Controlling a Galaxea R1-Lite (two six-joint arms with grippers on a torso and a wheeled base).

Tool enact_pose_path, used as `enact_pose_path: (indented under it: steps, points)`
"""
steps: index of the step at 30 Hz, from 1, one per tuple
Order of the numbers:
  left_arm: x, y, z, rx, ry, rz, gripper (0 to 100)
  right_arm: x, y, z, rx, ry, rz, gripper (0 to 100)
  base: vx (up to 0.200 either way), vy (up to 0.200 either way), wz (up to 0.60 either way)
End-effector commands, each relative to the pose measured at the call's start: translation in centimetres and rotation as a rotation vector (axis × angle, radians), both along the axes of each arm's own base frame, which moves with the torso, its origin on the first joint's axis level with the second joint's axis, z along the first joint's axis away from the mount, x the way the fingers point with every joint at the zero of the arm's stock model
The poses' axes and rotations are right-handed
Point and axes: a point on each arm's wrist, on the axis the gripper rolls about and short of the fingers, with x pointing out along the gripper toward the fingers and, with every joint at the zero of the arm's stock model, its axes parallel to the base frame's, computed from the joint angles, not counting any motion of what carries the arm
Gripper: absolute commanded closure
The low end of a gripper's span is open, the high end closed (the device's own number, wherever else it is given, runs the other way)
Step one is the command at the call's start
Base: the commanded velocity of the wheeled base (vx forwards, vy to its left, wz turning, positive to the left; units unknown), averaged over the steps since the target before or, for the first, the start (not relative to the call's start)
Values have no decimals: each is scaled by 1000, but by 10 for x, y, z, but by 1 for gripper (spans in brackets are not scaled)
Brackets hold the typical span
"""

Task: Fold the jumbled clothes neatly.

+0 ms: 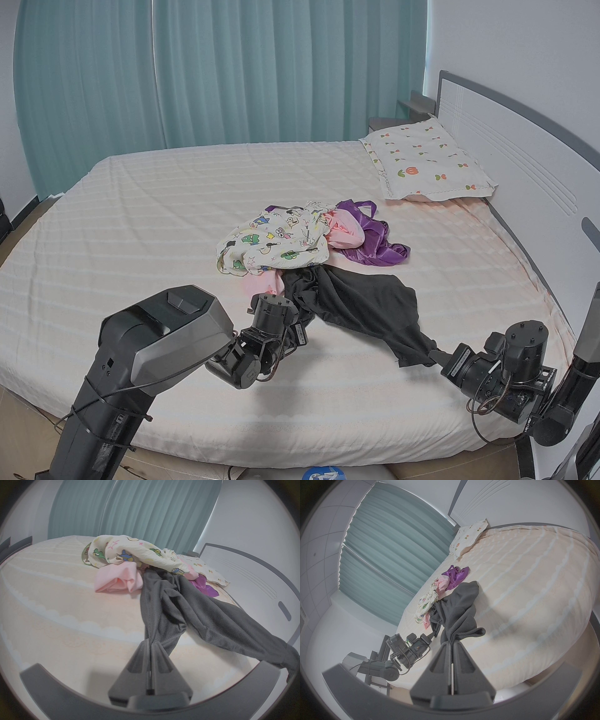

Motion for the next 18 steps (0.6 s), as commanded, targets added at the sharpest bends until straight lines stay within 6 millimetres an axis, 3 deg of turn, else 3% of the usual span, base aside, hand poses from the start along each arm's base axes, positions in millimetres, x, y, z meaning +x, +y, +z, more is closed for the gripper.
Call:
enact_pose_path:
  steps: [1,7,8,9,12,15,16,18]
  points:
    - [-23,13,48,-50,-39,15,100,0,0,7,35,-61,2,100,0,0,0]
    - [-62,30,96,-101,-80,5,100,0,6,14,57,-137,30,100,0,0,0]
    - [-77,35,117,-124,-118,-7,100,2,11,22,50,-187,53,100,0,0,0]
    - [-79,36,118,-126,-120,-9,100,1,11,24,51,-193,56,100,0,0,0]
    - [-119,50,173,-198,-239,-40,100,-3,16,66,81,-398,109,100,0,0,0]
    - [-138,58,196,-235,-287,-52,100,-5,20,92,98,-513,123,100,0,0,0]
    - [-152,66,219,-278,-341,-57,100,-10,23,112,91,-588,142,100,0,0,0]
    - [-163,74,237,-308,-386,-55,100,-14,24,131,101,-650,154,100,0,0,0]
